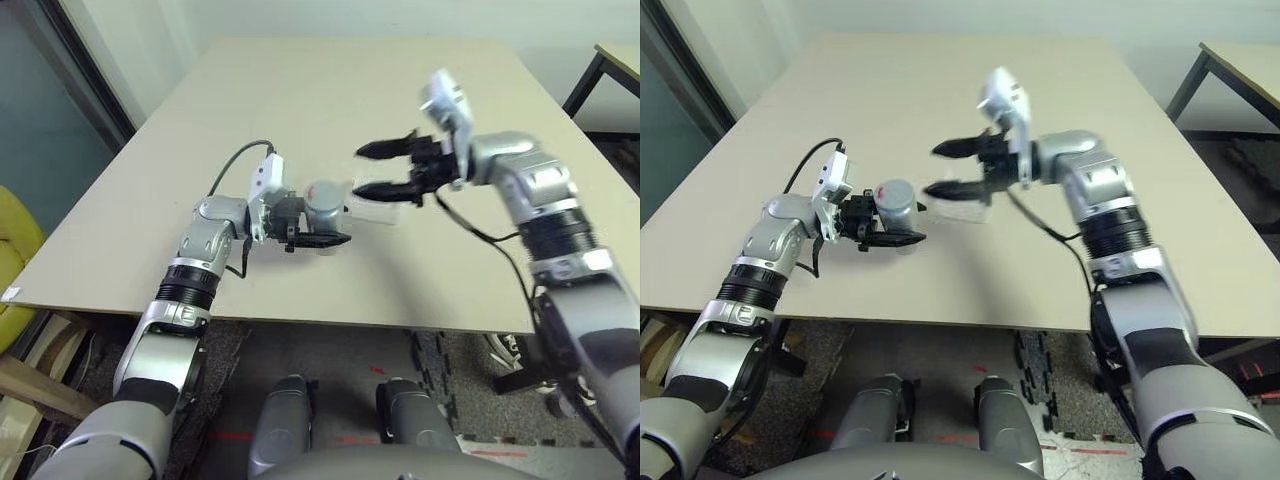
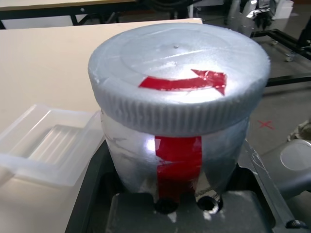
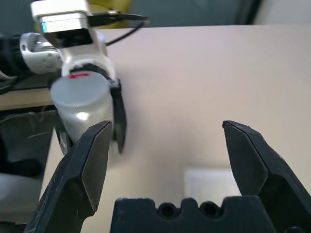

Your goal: Pour the medicine from the bottle into the box.

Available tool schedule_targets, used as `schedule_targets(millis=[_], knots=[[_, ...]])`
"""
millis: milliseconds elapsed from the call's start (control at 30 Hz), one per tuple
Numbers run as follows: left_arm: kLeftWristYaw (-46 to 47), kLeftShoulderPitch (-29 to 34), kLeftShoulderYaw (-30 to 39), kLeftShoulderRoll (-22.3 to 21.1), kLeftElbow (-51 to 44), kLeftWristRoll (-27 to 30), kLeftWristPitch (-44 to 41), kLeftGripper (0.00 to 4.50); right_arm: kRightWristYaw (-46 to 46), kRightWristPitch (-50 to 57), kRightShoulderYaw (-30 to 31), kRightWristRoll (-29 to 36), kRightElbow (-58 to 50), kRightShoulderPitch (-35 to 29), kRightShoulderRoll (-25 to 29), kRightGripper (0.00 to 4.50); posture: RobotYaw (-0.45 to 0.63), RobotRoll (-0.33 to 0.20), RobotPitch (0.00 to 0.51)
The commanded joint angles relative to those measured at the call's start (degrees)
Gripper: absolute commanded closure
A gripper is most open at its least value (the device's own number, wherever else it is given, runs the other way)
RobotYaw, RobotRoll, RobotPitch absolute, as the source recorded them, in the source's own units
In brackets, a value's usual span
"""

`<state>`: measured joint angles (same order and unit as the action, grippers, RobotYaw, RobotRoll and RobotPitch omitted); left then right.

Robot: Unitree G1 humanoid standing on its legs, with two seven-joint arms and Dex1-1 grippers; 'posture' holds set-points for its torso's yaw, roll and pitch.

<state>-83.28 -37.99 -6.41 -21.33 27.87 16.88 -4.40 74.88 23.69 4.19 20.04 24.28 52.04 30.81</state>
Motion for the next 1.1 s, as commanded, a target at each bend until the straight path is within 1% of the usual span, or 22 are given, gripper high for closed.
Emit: schedule_targets(millis=[33, 133, 367, 500, 733, 933, 1100], knots=[[-0.6, -0.3, -0.5, -0.3, 0.8, 0.0, 0.6, 1.97, -0.3, 1.0, -1.3, 0.2, -0.5, -1.7, 1.9, 0.0, -0.05, 0.0, 0.04], [-0.7, -0.6, -0.6, -0.2, 1.3, 0.0, 0.8, 1.97, -0.7, 1.8, -1.3, 0.7, -2.3, -2.5, 2.2, 0.0, -0.05, 0.0, 0.04], [-0.9, -1.2, -0.7, -0.1, 2.3, -0.1, 1.3, 1.97, -1.7, 4.5, -0.1, 2.0, -7.7, -3.4, 0.3, 0.0, -0.06, 0.0, 0.038], [-0.8, -1.2, -0.7, -0.1, 2.5, -0.1, 1.5, 1.97, -1.3, 6.2, 1.7, 3.0, -11.6, -3.6, -2.2, 0.0, -0.05, 0.0, 0.038], [-0.6, -0.8, -0.6, -0.2, 2.1, 0.0, 1.3, 1.97, -1.4, 8.2, 3.6, 4.1, -15.5, -3.7, -5.2, 0.0, -0.05, 0.0, 0.042], [-0.5, -0.7, -0.8, 0.1, 1.7, 0.0, 1.2, 1.97, -2.2, 7.4, 6.4, 2.5, -15.9, -3.5, -7.4, 0.0, -0.04, 0.0, 0.042], [-0.5, -0.6, -0.9, 0.3, 1.5, 0.0, 1.2, 1.97, -2.6, 7.1, 7.5, 2.5, -15.5, -2.8, -8.9, 0.0, -0.04, 0.0, 0.041]])
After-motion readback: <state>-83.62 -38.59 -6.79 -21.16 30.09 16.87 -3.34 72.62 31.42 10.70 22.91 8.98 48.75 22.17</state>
